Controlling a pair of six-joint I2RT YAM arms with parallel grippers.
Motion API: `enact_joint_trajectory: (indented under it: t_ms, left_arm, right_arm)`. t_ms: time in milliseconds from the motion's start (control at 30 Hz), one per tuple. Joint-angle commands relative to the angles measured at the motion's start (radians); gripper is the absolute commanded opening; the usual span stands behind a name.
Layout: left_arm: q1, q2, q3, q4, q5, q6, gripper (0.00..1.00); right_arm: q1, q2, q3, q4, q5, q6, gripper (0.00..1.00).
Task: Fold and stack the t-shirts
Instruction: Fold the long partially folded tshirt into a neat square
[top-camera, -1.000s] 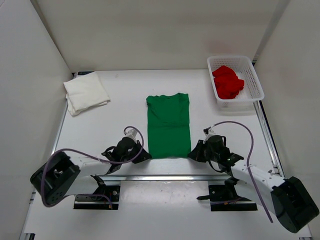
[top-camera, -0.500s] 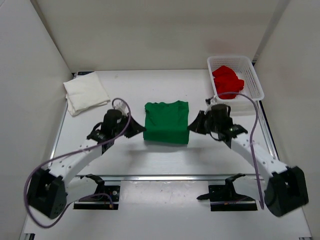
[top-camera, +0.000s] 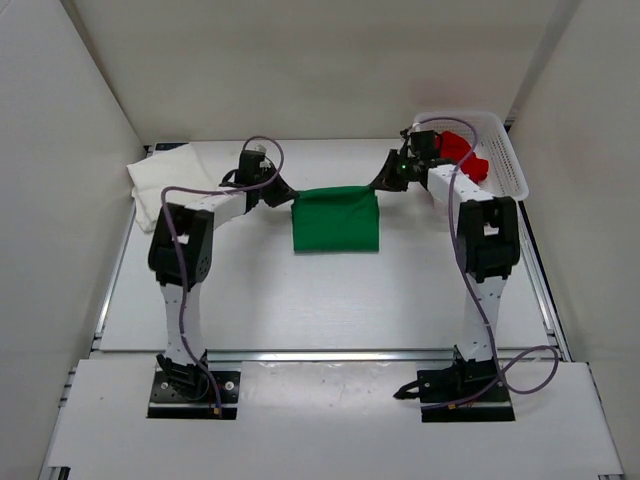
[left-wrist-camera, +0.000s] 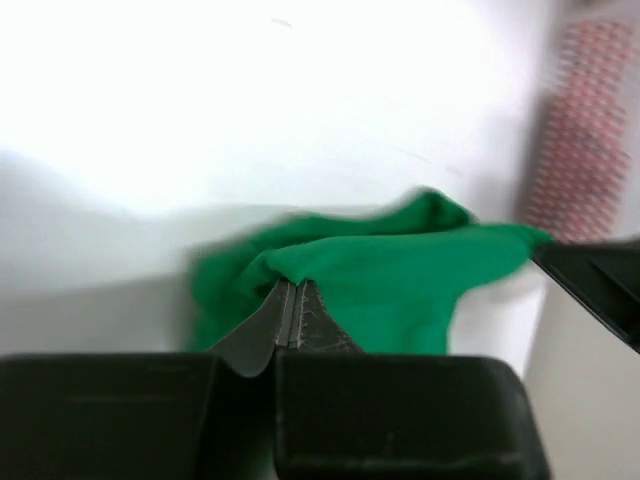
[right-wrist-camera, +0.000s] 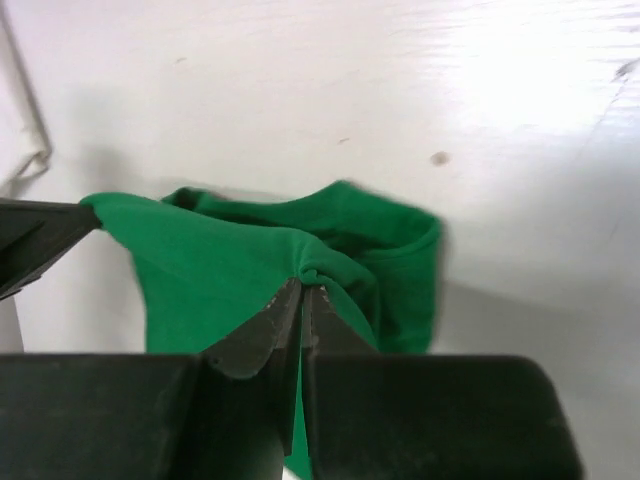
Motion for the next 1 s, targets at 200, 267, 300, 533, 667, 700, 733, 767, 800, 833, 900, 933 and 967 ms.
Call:
enact_joint_trajectory:
  t_ms: [200, 267, 300, 533, 667, 700, 733, 767, 800, 833, 900, 933, 967]
  left_arm:
    - [0.060, 0.169, 0.235, -0.004, 0.016, -0.027, 0.49]
    - [0.053, 0.126, 0.189, 0.027, -0.010, -0.002, 0.51]
    - [0.051, 0.093, 0.169, 0.062, -0.036, 0.004, 0.48]
    - [-0.065, -0.041, -0.012, 0.166, -0.073, 0.022, 0.44]
    - [-0.107, 0.017, -0.036, 0.197, -0.033, -0.005, 0.41]
    - [-0.104, 0.029, -0.046, 0.202, -0.027, -0.008, 0.42]
    - [-0.113, 0.046, -0.049, 0.205, -0.024, -0.011, 0.41]
    - [-0.108, 0.052, -0.066, 0.199, -0.029, -0.008, 0.40]
    - [-0.108, 0.055, -0.096, 0.217, -0.018, -0.014, 0.39]
    - [-0.105, 0.034, -0.159, 0.235, 0.000, -0.027, 0.39]
    - [-0.119, -0.018, -0.261, 0.312, -0.015, -0.037, 0.40]
    - [-0.125, -0.052, -0.330, 0.324, -0.021, -0.044, 0.40]
    - [-0.137, -0.087, -0.364, 0.361, -0.024, -0.042, 0.41]
  right_arm:
    - [-0.032, 0.258, 0.446, -0.208, 0.006, -0.072, 0.25]
    - [-0.030, 0.235, 0.440, -0.210, 0.026, -0.075, 0.30]
    - [-0.021, 0.218, 0.421, -0.190, 0.039, -0.079, 0.32]
    - [0.041, -0.050, -0.013, 0.058, 0.103, -0.015, 0.11]
    - [0.067, -0.087, -0.188, 0.152, 0.043, 0.007, 0.00]
    - [0.070, -0.078, -0.201, 0.152, 0.044, 0.002, 0.00]
    - [0.068, -0.077, -0.218, 0.165, 0.055, 0.003, 0.00]
    - [0.061, -0.063, -0.236, 0.188, 0.052, 0.013, 0.00]
    - [0.048, -0.046, -0.239, 0.198, 0.044, 0.010, 0.00]
    - [0.045, -0.019, -0.236, 0.198, 0.032, 0.007, 0.00]
    - [0.027, 0.018, -0.224, 0.172, 0.020, 0.007, 0.00]
    - [0.030, 0.029, -0.224, 0.172, 0.035, 0.010, 0.00]
    - [0.033, 0.029, -0.236, 0.174, 0.041, 0.002, 0.00]
